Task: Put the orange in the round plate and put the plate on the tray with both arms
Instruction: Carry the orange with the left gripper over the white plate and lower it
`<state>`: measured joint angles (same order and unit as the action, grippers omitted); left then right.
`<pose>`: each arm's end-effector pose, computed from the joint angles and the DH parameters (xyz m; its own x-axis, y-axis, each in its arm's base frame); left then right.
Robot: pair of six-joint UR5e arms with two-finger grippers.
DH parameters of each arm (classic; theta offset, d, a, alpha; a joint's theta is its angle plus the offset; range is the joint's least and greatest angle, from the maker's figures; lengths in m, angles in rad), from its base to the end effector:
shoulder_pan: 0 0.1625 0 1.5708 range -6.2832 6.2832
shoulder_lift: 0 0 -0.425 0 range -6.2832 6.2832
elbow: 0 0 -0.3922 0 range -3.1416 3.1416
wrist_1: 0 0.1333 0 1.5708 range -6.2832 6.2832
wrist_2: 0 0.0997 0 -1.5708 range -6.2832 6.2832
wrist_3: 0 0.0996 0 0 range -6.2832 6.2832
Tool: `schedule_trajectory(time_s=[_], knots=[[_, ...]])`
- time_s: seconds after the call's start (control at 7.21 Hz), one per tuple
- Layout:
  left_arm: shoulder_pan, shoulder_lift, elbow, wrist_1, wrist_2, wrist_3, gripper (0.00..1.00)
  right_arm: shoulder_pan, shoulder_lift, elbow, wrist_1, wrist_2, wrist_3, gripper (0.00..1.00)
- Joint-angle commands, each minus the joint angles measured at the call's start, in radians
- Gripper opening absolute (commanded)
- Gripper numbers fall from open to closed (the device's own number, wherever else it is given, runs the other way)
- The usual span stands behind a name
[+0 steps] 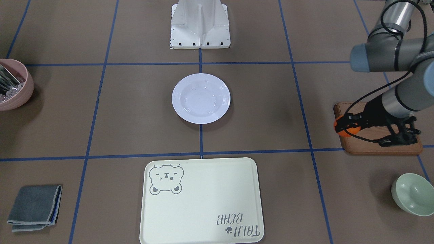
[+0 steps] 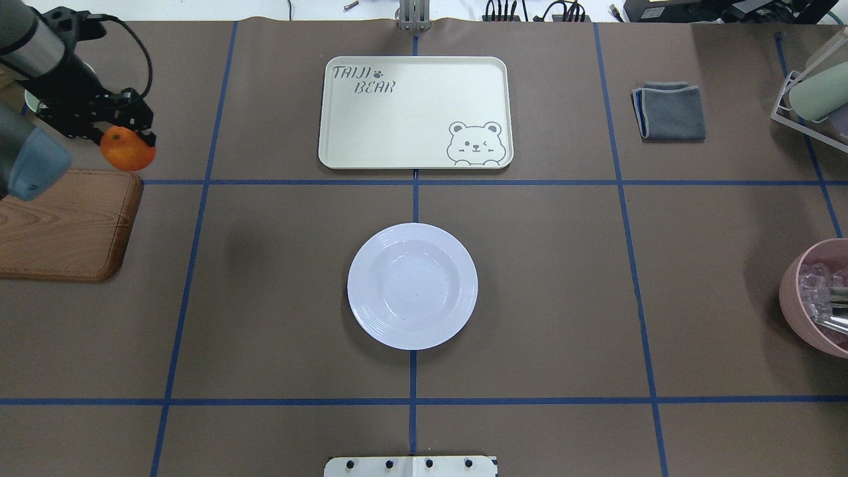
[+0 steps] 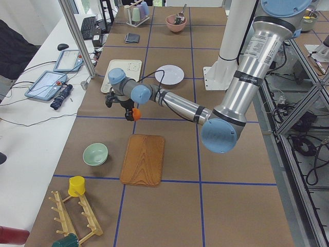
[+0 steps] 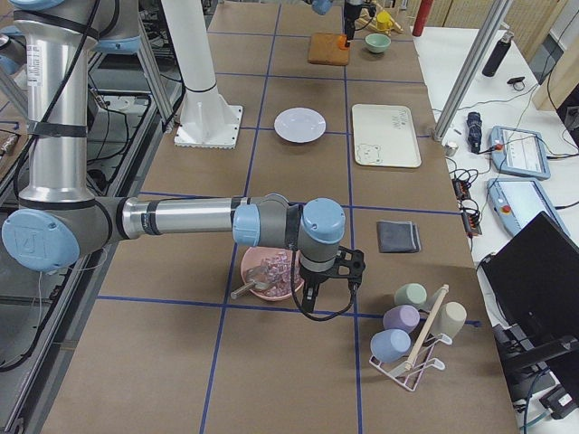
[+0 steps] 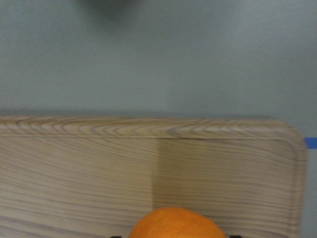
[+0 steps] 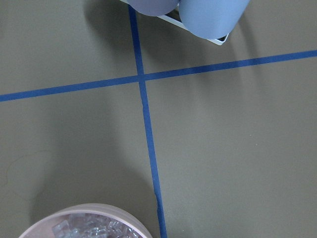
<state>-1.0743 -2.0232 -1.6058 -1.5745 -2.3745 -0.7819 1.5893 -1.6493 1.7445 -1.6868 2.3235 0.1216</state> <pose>0.2568 -0.6033 0.3750 0.6142 -0.0999 -0.7828 0.0180 0.9935 -0.1127 0.0736 -0.4540 0.6237 0.7218 0.1488 0.6759 -0.1068 0.9889 -0.1036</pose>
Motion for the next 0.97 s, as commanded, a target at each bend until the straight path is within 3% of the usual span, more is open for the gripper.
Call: schedule_trajectory(time_s=[0.0,0.28,0.55,0.83], knots=[[0.150,-0.156,-0.026,0.018,0.005,-0.316,0.00,-0.002,0.035,-0.002,-0.002,0.000,0.000,1.00],[0.296,-0.289,-0.019,0.013,0.090,-0.529,0.00,-0.049,0.061,-0.005,-0.002,-0.024,-0.003,1.00],[0.411,-0.368,0.033,0.002,0.177,-0.617,0.00,-0.051,0.021,-0.005,0.006,-0.010,0.000,1.00],[0.502,-0.376,0.166,-0.187,0.257,-0.704,0.00,-0.051,0.016,-0.003,0.009,-0.010,-0.002,1.00]])
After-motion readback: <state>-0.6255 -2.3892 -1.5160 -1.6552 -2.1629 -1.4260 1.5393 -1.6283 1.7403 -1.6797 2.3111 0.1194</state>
